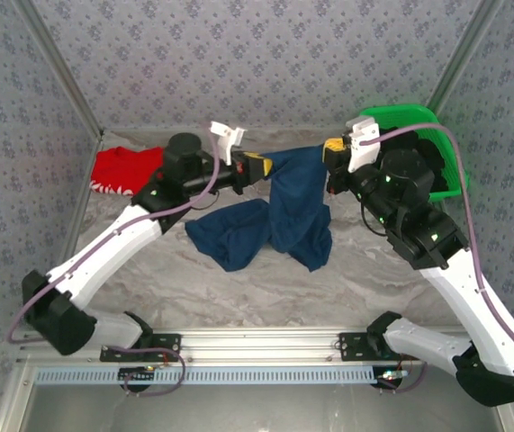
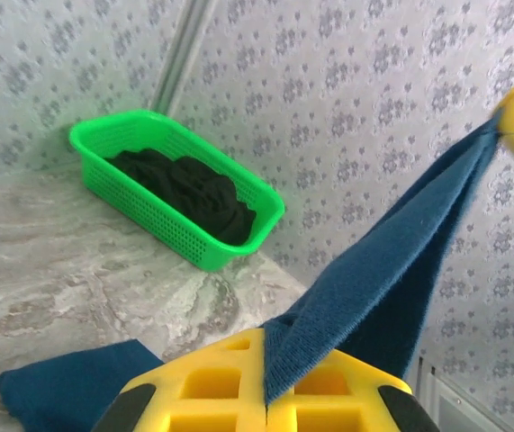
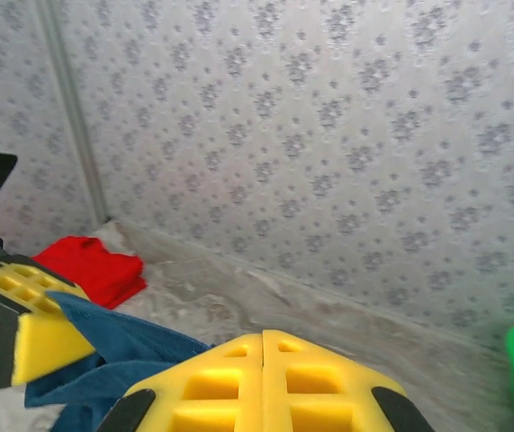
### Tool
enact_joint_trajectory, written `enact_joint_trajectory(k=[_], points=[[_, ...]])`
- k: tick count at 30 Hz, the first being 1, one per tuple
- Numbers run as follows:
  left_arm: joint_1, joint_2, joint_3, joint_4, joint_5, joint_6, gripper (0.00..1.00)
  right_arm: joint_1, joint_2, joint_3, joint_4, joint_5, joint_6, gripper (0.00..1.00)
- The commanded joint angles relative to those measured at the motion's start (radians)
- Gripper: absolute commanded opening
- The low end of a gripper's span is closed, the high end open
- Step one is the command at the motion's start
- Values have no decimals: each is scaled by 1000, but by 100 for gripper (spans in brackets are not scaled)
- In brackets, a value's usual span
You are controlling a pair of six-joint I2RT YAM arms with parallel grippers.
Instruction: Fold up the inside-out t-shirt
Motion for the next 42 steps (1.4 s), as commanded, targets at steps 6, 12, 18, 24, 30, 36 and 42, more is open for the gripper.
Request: enact_joint_trajectory(k=[6,12,18,24,30,36,42], points=[[71,79,-171,-173,3,-64,0,79,83,-174,-102,266,52,0],[128,20,-456,-232,-49,-71,0,179,217,-449,44,54,313,0],[128,39,-588,-187,-54,-86,0,222,354,-446,24,-117,355,14],[129,48,-617,-165,-52,-67,2,139,296,-414,-40,-251,258,36],[129,55,-627,-145,-41,-71,2,53,293,-435,2,-381,407,43],[128,44,-619,-156,-44,-66,2,61,350,-444,20,-425,576,53],[114,27,-606,-161,-40,-53,2,90,361,-468,37,-397,638,56]])
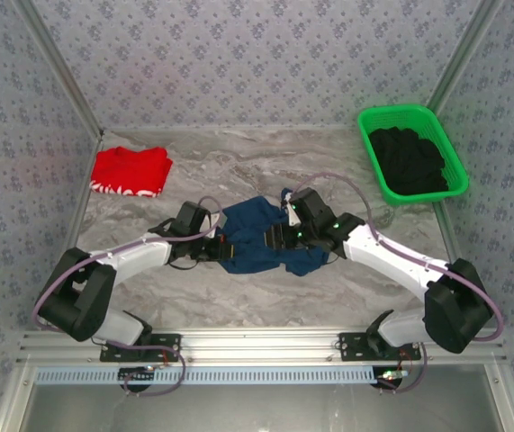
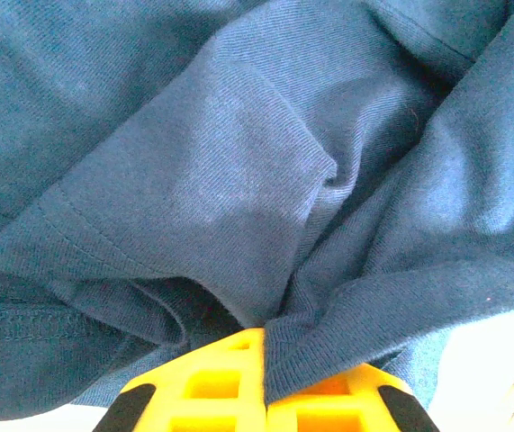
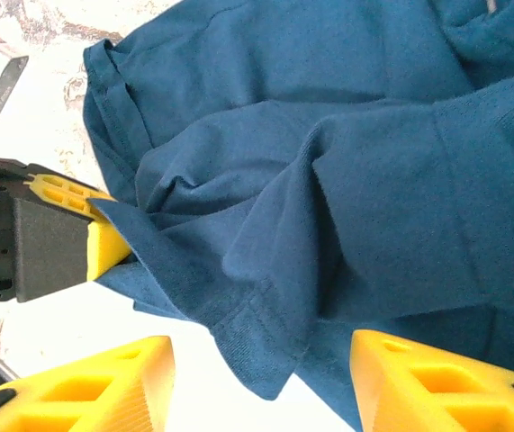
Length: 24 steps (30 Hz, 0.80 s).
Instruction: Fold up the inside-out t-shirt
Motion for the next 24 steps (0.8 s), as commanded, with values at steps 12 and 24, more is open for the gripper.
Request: enact_joint_trajectory(k=[12,24], points=[[-25,-82,35,-22,-17,32,1,121,26,155,-240,200,-540,46],[-25,-97,43,-39,-23,39,1,147,204,298,-325,229,-485,50]])
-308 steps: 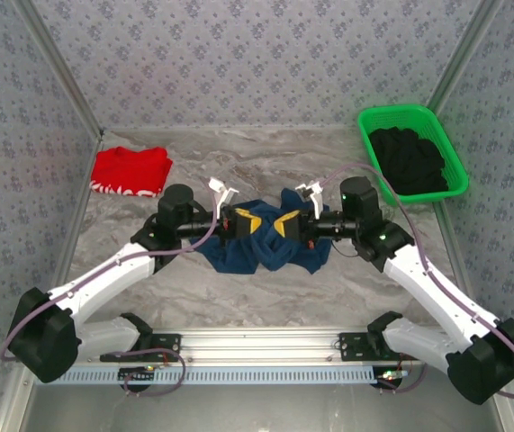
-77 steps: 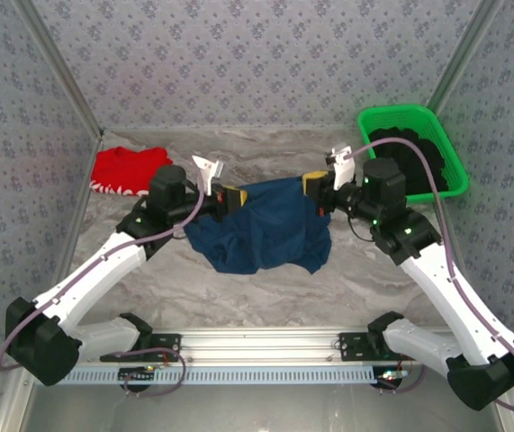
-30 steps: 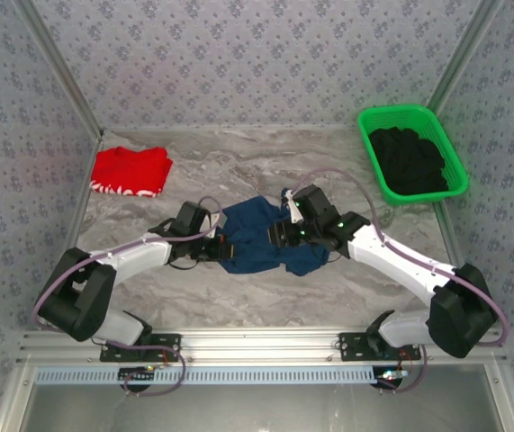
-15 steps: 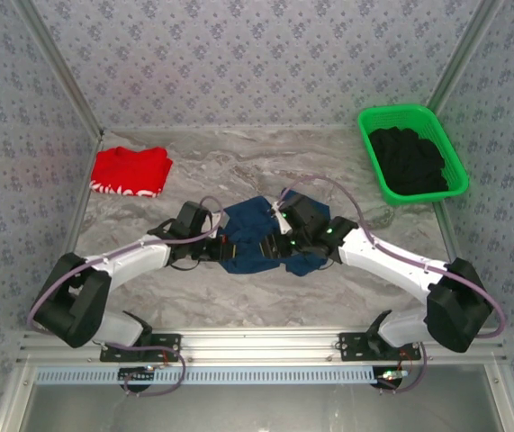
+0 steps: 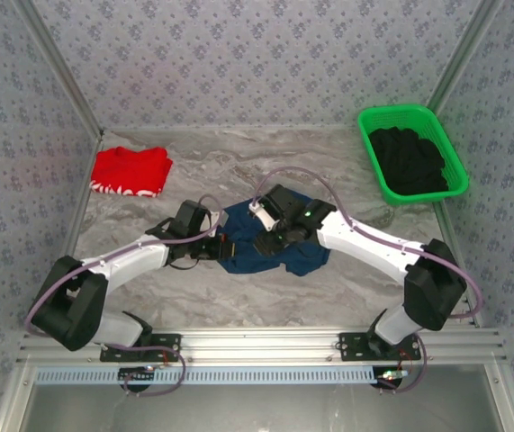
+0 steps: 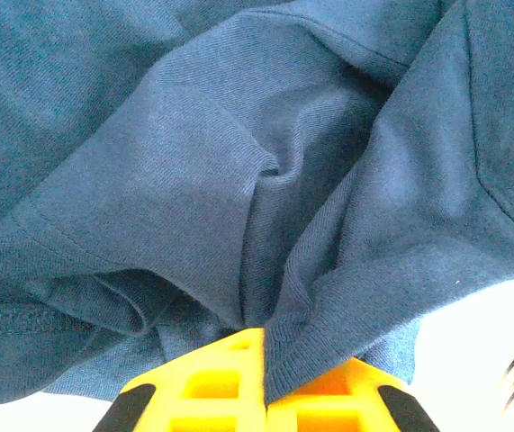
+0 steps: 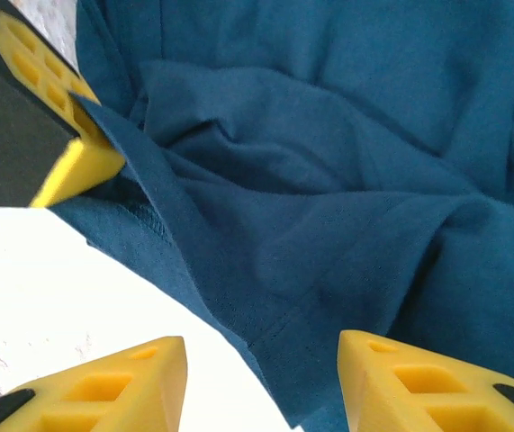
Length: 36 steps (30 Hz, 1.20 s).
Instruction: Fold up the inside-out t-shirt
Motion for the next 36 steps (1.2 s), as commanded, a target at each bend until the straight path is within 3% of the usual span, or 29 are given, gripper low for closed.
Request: enact_joint_trajectory(k=[1,9,14,19,24,31,36], points=[[-3,-38,32,-18,-7,20,1,10,19,27,-47,71,-34,50],[-3,-45,36,-23,-9,23,0,38,96,58,-74,173,-97,47],[-3,-47,33,-25,-9,21,0,43,118,61,-62,183,-104,40],[-3,-53,34,-29,-10,23,0,55,118,61,-51,189,-111,40],[-3,-53,34,-31,-8,27,0,56,121,62,-32,193,-112,32],[-4,-52,35,-21,-1,26,0,46,91,61,-12,212,-84,8],[-33,-65,56,58,69,37,5,-49,-48,18,-32,298,56,0]])
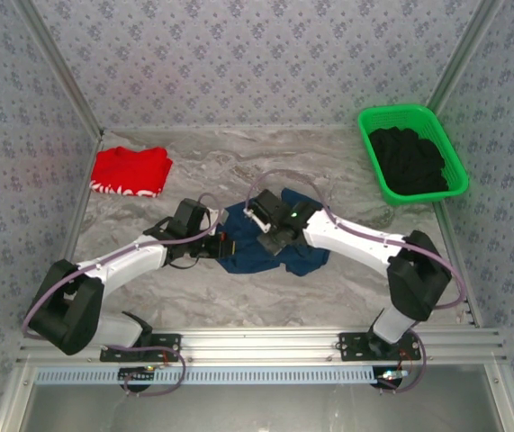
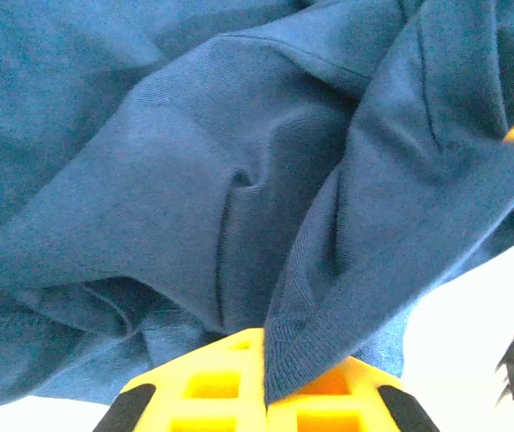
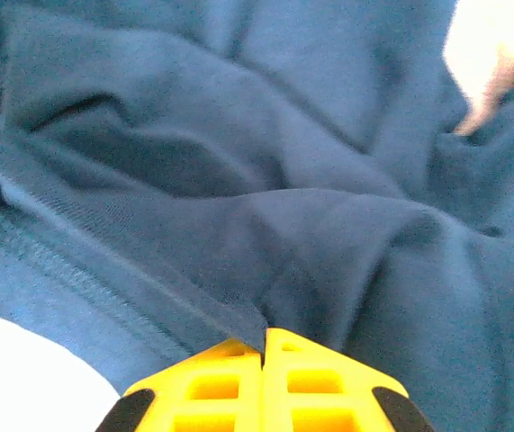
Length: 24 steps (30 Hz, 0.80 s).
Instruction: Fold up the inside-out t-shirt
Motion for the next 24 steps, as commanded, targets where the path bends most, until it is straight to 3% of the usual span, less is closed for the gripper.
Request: enact_joint_trajectory(k=[1,6,9,12,15,20,24], points=[[-50,-42,60,81,70,35,7,-88,-162,-19,-9,71,125,0],[-123,-60,148,115,101,103,35,-289,-422,-134,28,-22,199,0],[-102,-120,138,73,3,130,47,-421,-531,-159,34,-52,213,0],[-13,-159,103,-10,-139,75,54,-501,-578,-176,55,-69,213,0],[81,-138,80,-104,-197,-1,54,-526,-571,-185,94,-98,209,0],[-14,-52,78,-155,-246,14,57,-531,-530,-188,123,-146,213,0],[-28,55,103,-128,-221,14,58,-531,-513,-198,142,-172,216,0]])
